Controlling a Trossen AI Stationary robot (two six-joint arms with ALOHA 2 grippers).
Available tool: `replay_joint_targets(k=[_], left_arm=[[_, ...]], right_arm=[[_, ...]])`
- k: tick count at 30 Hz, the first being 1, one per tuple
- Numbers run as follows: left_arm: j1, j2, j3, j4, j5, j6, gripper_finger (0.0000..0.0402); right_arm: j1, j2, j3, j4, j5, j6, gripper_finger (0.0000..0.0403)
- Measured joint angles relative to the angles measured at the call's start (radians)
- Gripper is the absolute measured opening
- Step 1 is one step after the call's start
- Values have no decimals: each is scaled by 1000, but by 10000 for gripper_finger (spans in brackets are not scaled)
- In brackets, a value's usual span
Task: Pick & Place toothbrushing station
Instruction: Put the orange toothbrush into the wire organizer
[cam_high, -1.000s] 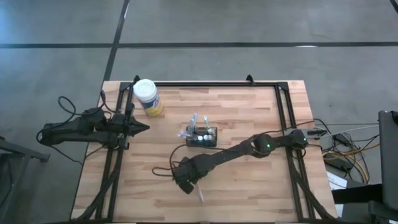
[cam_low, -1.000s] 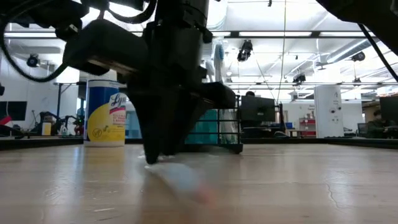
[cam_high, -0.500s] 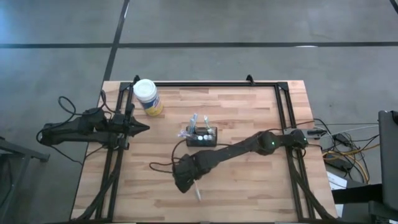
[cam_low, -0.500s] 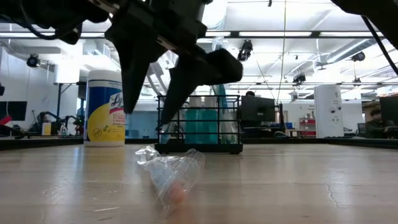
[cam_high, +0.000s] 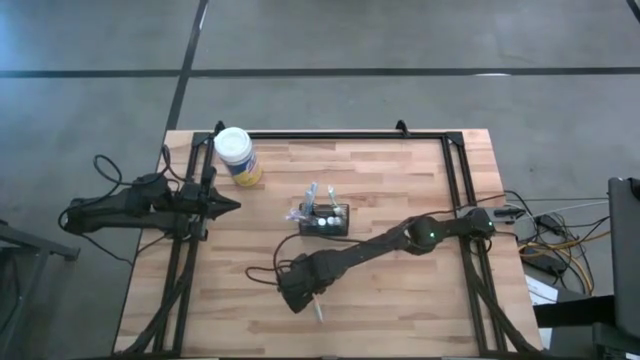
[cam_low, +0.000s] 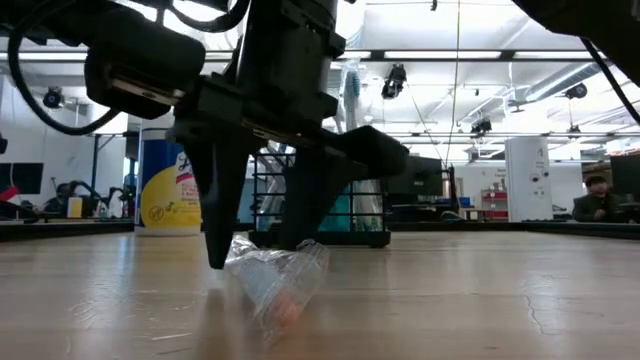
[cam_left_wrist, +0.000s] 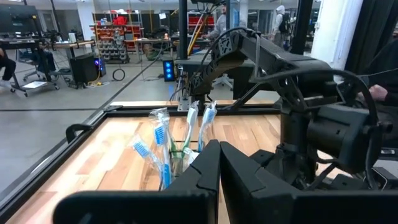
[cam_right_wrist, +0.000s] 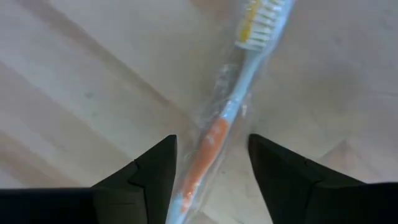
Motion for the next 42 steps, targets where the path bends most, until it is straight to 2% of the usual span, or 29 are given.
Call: replay_joint_targets(k=[4, 8, 14, 19, 26, 29, 34, 42], left_arm=[[0, 0, 0, 0, 0, 0, 12], [0, 0, 0, 0, 0, 0, 12], [0, 0, 0, 0, 0, 4, 12], [0, 0, 0, 18, -16, 4, 12], [0, 0, 0, 24, -17, 6, 12], [0, 0, 0, 28, -19, 45, 12], [0, 0, 0, 72, -19, 76, 12], [0, 1, 0, 90, -20, 97, 12]], right_arm=[[-1, 34, 5, 0, -27, -38, 196], [0, 49, 5, -7, -28, -76, 173], [0, 44, 2, -32, 3, -143, 92], [-2, 42, 9, -45, 11, -276, 21], [0, -23, 2, -19, 112, -591, 20], [-2, -99, 1, -29, 213, -725, 19], [4, -325, 6, -28, 371, -885, 19], [65, -579, -21, 43, 556, -1162, 18]])
